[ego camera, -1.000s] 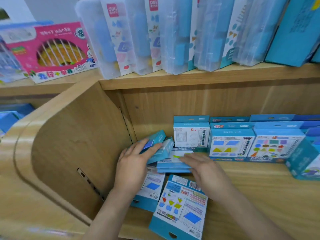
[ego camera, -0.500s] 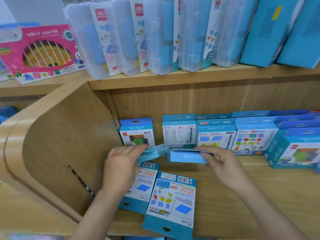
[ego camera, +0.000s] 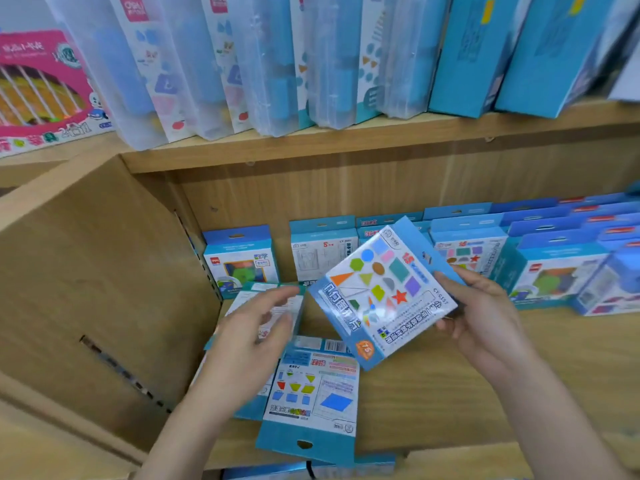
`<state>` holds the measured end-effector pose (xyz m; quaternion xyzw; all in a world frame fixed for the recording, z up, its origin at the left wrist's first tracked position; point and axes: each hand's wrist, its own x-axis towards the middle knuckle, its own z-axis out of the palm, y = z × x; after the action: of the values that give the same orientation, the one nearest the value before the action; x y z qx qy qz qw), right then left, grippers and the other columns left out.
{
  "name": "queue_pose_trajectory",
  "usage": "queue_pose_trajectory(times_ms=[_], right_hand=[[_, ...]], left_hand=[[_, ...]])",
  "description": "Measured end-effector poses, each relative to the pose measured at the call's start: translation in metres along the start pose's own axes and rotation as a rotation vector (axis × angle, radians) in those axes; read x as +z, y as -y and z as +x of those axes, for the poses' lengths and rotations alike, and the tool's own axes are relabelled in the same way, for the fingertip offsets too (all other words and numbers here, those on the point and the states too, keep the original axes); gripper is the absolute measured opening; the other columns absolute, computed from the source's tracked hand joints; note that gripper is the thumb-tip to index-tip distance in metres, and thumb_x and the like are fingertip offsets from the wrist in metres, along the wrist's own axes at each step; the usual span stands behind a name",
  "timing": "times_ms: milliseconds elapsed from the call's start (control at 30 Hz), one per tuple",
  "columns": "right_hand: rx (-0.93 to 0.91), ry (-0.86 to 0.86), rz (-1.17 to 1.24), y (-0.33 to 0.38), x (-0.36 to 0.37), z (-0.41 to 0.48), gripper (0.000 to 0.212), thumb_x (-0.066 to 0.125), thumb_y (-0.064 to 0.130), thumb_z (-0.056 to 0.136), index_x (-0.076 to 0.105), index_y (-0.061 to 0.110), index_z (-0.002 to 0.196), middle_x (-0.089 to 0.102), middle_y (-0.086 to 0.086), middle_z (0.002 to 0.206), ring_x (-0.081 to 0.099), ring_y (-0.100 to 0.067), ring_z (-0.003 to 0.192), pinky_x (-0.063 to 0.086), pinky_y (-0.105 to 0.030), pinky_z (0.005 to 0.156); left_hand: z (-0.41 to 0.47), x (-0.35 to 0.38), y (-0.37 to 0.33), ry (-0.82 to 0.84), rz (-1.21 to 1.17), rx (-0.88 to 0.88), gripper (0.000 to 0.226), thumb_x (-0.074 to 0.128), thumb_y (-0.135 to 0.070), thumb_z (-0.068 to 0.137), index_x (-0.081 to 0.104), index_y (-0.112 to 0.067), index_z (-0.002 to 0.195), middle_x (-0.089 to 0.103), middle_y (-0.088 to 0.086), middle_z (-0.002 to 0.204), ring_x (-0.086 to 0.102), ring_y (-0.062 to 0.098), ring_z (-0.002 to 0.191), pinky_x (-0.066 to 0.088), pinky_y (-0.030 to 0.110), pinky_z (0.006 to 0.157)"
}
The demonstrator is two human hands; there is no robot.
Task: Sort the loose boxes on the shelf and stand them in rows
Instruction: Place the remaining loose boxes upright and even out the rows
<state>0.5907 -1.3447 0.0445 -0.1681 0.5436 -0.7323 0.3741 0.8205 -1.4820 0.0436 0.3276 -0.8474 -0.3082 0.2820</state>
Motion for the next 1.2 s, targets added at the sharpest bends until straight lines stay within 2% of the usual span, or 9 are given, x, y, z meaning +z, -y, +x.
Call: queue_pose_trajectory(times_ms=[100, 167, 400, 467, 567, 700, 833, 1000, 1200], right_hand=[[0.063, 0.043, 0.037, 0.004, 0.004, -0.001, 0.015, 0.052, 0.002, 0.09, 0.066, 0.006, 0.093, 0.066, -0.004, 0.057, 0.053, -0.01, 0.041, 0.033, -0.016, 0.032], [0.085, 0.059, 0.026, 0.003, 0.005, 0.0, 0.018, 0.053, 0.003, 0.088, 0.067, 0.004, 0.1, 0.066, -0.004, 0.058, 0.052, -0.01, 0.041, 0.033, -0.016, 0.031], [0.087, 0.097, -0.016, 0.002, -0.005, -0.007, 0.053, 0.07, 0.039, 0.073, 0.061, 0.015, 0.119, 0.07, -0.006, 0.081, 0.062, -0.015, 0.058, 0.047, -0.024, 0.041], [0.036, 0.122, -0.14, 0.0, -0.009, -0.011, 0.072, 0.083, 0.043, 0.054, 0.06, 0.027, 0.119, 0.072, -0.005, 0.089, 0.068, -0.024, 0.074, 0.053, -0.038, 0.06], [-0.046, 0.106, -0.251, -0.001, -0.013, -0.019, 0.075, 0.082, 0.02, 0.054, 0.052, 0.041, 0.12, 0.073, -0.003, 0.097, 0.068, -0.029, 0.094, 0.054, -0.048, 0.081], [-0.193, 0.055, -0.284, 0.002, -0.019, -0.026, 0.072, 0.076, 0.001, 0.07, 0.047, 0.037, 0.125, 0.074, -0.003, 0.092, 0.07, -0.019, 0.088, 0.059, -0.032, 0.068], [-0.292, 0.029, -0.261, 0.003, -0.03, -0.029, 0.06, 0.07, 0.0, 0.076, 0.05, 0.034, 0.123, 0.073, -0.002, 0.1, 0.07, -0.017, 0.091, 0.059, -0.032, 0.067], [-0.366, 0.071, -0.333, 0.001, -0.048, -0.034, 0.03, 0.067, 0.016, 0.076, 0.066, 0.035, 0.099, 0.07, 0.001, 0.106, 0.068, -0.017, 0.095, 0.058, -0.03, 0.067], [-0.5, 0.047, -0.458, 0.007, -0.077, -0.034, 0.022, 0.067, 0.021, 0.074, 0.07, 0.034, 0.092, 0.064, 0.013, 0.1, 0.064, -0.013, 0.099, 0.055, -0.028, 0.076]], left_hand=[[0.005, 0.014, -0.031, 0.121, -0.437, -0.12, 0.046, 0.057, -0.038, 0.084, 0.052, -0.029, 0.128, 0.065, -0.015, 0.116, 0.06, 0.001, 0.108, 0.052, 0.023, 0.087], [0.006, 0.021, -0.042, 0.152, -0.613, -0.211, 0.039, 0.06, -0.033, 0.081, 0.059, -0.025, 0.119, 0.072, -0.005, 0.103, 0.068, 0.011, 0.095, 0.056, 0.025, 0.074], [-0.001, 0.036, -0.05, 0.088, -0.773, -0.368, 0.018, 0.062, -0.016, 0.086, 0.067, -0.022, 0.102, 0.075, 0.005, 0.087, 0.072, 0.02, 0.078, 0.056, 0.026, 0.058], [-0.003, 0.042, -0.05, 0.092, -0.775, -0.388, 0.018, 0.063, -0.015, 0.086, 0.066, -0.022, 0.102, 0.075, 0.006, 0.087, 0.072, 0.022, 0.079, 0.058, 0.03, 0.059], [-0.007, 0.054, -0.045, 0.113, -0.705, -0.441, 0.018, 0.065, -0.012, 0.086, 0.063, -0.02, 0.102, 0.072, 0.009, 0.094, 0.071, 0.025, 0.083, 0.06, 0.043, 0.067], [-0.017, 0.076, -0.033, 0.284, -0.456, -0.416, 0.028, 0.067, -0.05, 0.078, 0.063, -0.035, 0.102, 0.072, -0.014, 0.093, 0.067, 0.01, 0.089, 0.056, 0.045, 0.081], [-0.022, 0.091, -0.041, 0.436, -0.309, -0.291, 0.049, 0.056, -0.075, 0.066, 0.063, -0.041, 0.101, 0.07, -0.024, 0.097, 0.065, 0.0, 0.093, 0.052, 0.039, 0.088], [-0.012, 0.105, -0.051, 0.388, -0.337, -0.24, 0.027, 0.068, -0.043, 0.082, 0.054, -0.04, 0.104, 0.066, -0.03, 0.1, 0.061, -0.008, 0.095, 0.052, 0.034, 0.089], [-0.001, 0.123, -0.081, 0.317, -0.346, -0.111, 0.057, 0.069, -0.03, 0.084, 0.032, -0.059, 0.117, 0.062, -0.036, 0.102, 0.059, -0.012, 0.092, 0.052, 0.021, 0.084]])
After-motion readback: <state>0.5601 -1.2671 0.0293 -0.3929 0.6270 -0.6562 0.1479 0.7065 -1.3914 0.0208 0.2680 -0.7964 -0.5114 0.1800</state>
